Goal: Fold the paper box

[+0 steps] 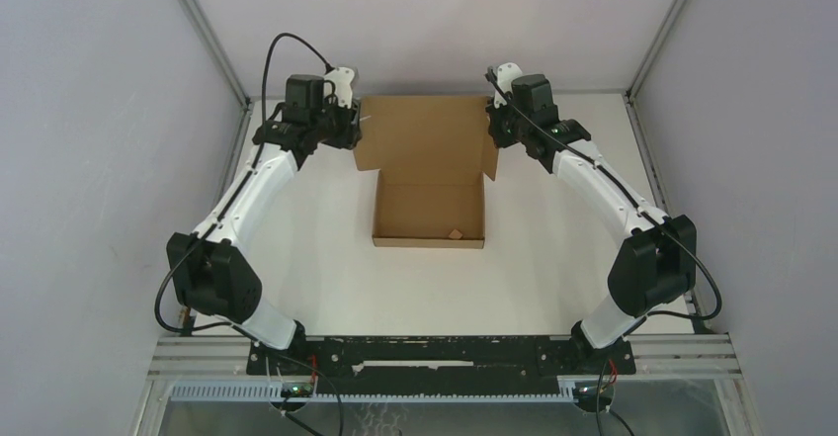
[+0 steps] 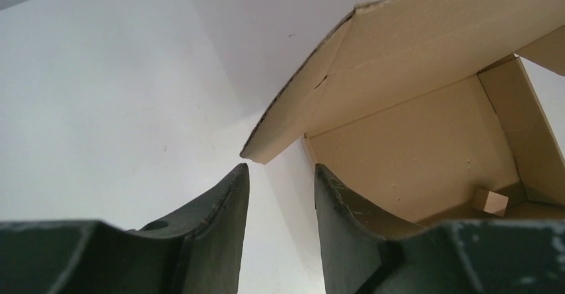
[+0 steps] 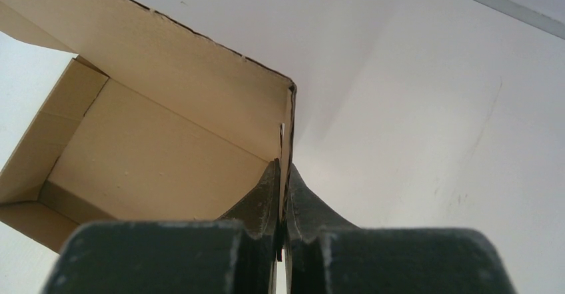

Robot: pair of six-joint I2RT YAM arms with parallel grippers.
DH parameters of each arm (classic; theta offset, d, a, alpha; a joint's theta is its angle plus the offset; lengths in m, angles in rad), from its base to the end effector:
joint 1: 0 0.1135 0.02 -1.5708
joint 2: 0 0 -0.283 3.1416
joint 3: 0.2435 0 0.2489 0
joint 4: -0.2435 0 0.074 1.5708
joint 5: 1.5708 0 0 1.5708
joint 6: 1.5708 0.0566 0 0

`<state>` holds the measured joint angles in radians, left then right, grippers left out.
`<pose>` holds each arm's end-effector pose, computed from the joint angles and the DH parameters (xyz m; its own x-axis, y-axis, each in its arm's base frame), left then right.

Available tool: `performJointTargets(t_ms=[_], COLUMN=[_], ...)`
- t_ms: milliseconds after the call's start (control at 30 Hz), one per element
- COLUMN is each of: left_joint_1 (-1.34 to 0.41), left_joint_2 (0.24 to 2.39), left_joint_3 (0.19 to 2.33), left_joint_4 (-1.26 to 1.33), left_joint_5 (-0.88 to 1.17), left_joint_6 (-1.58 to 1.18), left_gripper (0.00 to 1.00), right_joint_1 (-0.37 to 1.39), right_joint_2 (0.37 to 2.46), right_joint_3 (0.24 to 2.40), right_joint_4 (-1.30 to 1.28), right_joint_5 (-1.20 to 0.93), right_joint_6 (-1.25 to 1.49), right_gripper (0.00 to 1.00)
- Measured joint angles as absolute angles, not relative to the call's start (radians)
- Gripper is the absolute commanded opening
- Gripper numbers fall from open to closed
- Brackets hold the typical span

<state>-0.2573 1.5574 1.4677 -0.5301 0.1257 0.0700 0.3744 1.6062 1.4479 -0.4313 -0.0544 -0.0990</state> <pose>0.3542 -0.1005 0.3590 -0.5358 0.2127 -0.8171 0.3896 0.9209 -0.0157 0.3586 0.1442 0.3449 -0.4747 -0.2926 -0.8301 -0.4564 0.8883 -0.0521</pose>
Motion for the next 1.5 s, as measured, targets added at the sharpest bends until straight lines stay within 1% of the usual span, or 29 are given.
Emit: performJointTargets(t_ms=[733,900,1367,1500], left_joint_1=[-0.215,-0.208,-0.193,-0.191], left_joint_2=[1.593,1.612,1.624,1.626], left_joint_3=[1.468,1.468,1.476,1.483], left_joint_4=[-0.456,-0.441,-0.427,-0.427], left_joint_5=[0.217,0.245,0.286,0.299], left_joint_6=[0.113,0.114,0.115,0.114], left_gripper=[0.46,0.45,0.44,0.42], right_joint_1=[0.37,0.367,0.362,0.361], right_joint_2=[1.606,1.604,1.604,1.604], right_joint_3=[1.448,1.448,1.448,1.448], right_joint_4=[-0.435,-0.439,-0.44,-0.441], right_joint_5=[-0.063,-0.069,-0.08,-0.081], right_joint_6=[-0.105,-0.106,-0.11,-0.11], right_gripper=[0.06,0.06,0.06,0.06])
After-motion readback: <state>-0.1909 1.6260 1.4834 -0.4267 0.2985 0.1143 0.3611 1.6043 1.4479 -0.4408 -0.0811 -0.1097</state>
